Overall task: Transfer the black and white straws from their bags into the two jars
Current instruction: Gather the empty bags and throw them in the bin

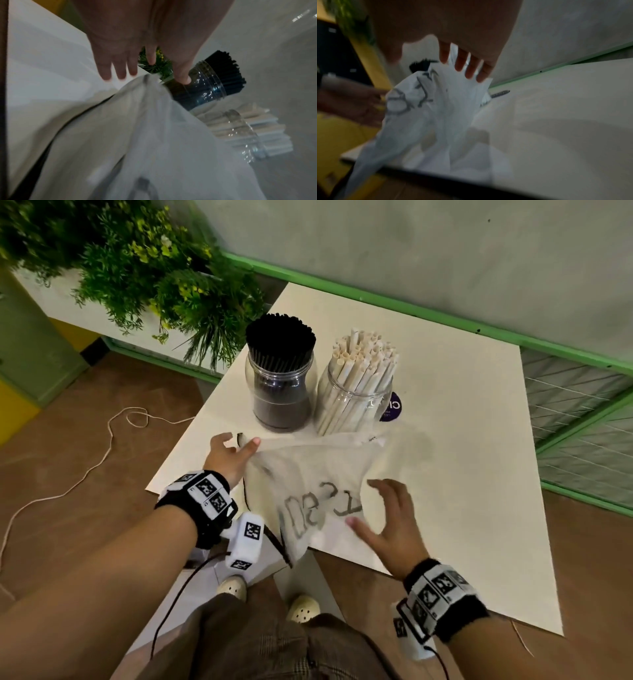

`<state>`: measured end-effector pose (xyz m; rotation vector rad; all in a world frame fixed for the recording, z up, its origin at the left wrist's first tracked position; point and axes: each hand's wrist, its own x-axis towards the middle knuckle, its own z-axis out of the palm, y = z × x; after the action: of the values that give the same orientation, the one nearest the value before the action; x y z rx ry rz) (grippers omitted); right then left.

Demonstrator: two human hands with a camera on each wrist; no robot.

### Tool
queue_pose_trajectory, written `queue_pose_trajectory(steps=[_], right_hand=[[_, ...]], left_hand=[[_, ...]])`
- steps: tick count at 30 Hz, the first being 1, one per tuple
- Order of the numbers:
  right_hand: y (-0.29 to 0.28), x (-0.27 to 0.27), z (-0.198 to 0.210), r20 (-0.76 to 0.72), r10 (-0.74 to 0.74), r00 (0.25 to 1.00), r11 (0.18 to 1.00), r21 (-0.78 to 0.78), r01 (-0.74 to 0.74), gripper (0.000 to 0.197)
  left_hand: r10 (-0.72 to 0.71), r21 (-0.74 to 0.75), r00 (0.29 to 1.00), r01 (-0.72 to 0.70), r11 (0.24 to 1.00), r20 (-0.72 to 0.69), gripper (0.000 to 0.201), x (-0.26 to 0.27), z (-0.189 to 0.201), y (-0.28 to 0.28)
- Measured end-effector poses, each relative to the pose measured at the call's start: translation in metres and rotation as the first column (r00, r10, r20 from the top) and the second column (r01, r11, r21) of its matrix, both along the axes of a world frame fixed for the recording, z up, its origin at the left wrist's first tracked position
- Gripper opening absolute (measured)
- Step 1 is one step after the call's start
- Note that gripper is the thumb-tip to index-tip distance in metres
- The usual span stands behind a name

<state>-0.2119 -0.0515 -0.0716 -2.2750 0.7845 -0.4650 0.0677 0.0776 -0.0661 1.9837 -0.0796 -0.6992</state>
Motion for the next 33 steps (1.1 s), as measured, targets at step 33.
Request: queue_pose_trajectory(steps=[33], right_hand=[[0.004, 0.026, 0.022, -0.162, 0.028, 0.986, 0.922, -0.378, -0.088, 0.07]], left_hand=[[-0.516, 0.319, 0.855, 0.502, 0.804, -0.044, 0.033, -0.033, -0.036, 0.08]])
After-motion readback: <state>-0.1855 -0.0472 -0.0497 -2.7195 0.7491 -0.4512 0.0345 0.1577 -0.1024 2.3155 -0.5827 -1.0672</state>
